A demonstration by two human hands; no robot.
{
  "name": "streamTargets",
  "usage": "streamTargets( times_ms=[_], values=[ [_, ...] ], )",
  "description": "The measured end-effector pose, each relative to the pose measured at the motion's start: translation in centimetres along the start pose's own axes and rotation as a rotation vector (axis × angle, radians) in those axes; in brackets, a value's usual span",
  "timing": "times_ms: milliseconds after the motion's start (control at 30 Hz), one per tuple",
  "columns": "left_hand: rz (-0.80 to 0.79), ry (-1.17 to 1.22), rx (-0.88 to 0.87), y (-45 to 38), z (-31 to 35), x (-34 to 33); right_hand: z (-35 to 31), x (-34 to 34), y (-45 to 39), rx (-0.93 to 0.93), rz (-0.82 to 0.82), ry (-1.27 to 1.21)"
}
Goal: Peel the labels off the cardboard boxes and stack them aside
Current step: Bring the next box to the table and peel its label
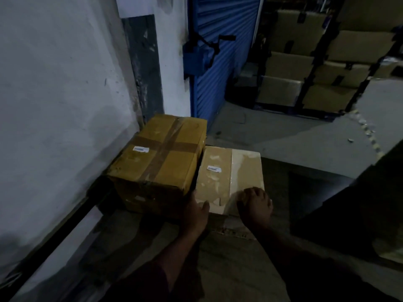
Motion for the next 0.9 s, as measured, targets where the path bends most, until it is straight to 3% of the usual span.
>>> streamTargets(
  times_ms=[100, 233, 467, 900],
  values=[
    [0.011, 0.012, 0.017, -0.2, 0.2, -0.5, 2.4, -0.3, 0.3, -0.118, -0.031, -0.021],
    [-0.020, -0.012, 0.056, -0.4, -0.5, -1.9, 4.1, 0.0, 0.8, -0.137, -0.019, -0.023],
    [-0.027, -0.096, -0.011, 0.3, -0.5, -6.0, 10.6, 0.8, 2.6, -0.278, 0.018, -0.040],
    [-0.129, -0.173, -0.112, 6.4, 0.9, -18.7, 26.0, 3.6, 8.3, -0.482, 0.155, -0.029]
  ],
)
Point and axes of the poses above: each hand's wrist, its own y-axis away from the middle knuckle, its own x-axis out of the back of the hand, z = x × y, the point moved 8 cm from there along -y, towards the middle knuckle, and after that the axes turned 15 degrees about y, right-handed, at the moved point
